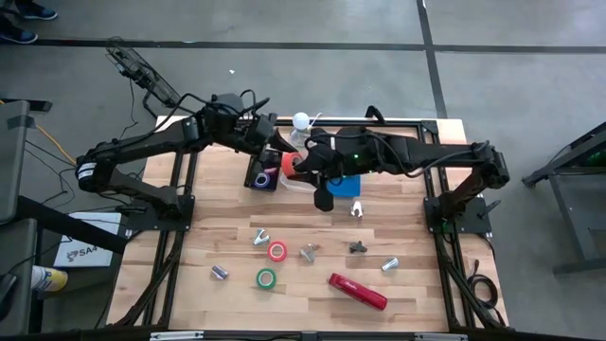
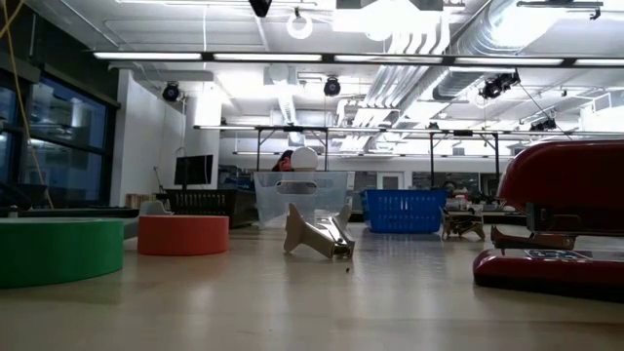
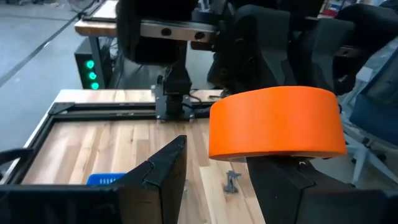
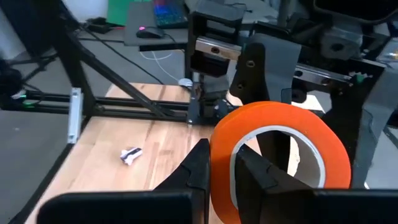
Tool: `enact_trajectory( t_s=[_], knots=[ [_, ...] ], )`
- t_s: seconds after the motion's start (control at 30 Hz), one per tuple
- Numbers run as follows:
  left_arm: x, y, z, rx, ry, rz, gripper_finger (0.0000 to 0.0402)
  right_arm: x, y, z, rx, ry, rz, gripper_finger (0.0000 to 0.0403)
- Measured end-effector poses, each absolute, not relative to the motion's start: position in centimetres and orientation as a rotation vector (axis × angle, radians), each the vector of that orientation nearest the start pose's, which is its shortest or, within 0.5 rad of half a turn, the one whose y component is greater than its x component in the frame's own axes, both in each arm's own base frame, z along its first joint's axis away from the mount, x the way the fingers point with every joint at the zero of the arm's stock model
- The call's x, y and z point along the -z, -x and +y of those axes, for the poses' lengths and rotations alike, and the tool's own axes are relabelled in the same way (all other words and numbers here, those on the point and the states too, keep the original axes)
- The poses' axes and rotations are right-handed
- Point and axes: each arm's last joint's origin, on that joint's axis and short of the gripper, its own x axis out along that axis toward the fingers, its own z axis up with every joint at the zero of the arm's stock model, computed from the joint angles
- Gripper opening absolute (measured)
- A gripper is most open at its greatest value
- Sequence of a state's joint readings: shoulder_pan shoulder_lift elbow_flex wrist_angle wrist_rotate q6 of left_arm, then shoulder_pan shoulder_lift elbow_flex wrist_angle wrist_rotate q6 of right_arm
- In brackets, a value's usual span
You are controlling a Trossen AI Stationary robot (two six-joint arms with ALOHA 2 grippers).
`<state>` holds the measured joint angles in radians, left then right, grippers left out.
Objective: Pick and place Stapler, Stapler remover, tape
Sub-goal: Put the orange tape into the black basket
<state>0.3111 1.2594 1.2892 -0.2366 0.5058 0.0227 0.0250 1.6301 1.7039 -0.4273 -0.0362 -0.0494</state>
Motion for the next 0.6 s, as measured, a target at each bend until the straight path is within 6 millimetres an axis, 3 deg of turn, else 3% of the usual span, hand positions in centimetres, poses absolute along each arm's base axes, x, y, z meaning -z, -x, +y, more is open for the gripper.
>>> enact_trajectory(
  t_s=[0.6],
  knots=[
    [-41.1,-26.6,7.1,0.177,0.028,0.115,0.0161,-43.1,-34.3,1.3,-0.178,0.036,0.307,0.0031]
  ],
)
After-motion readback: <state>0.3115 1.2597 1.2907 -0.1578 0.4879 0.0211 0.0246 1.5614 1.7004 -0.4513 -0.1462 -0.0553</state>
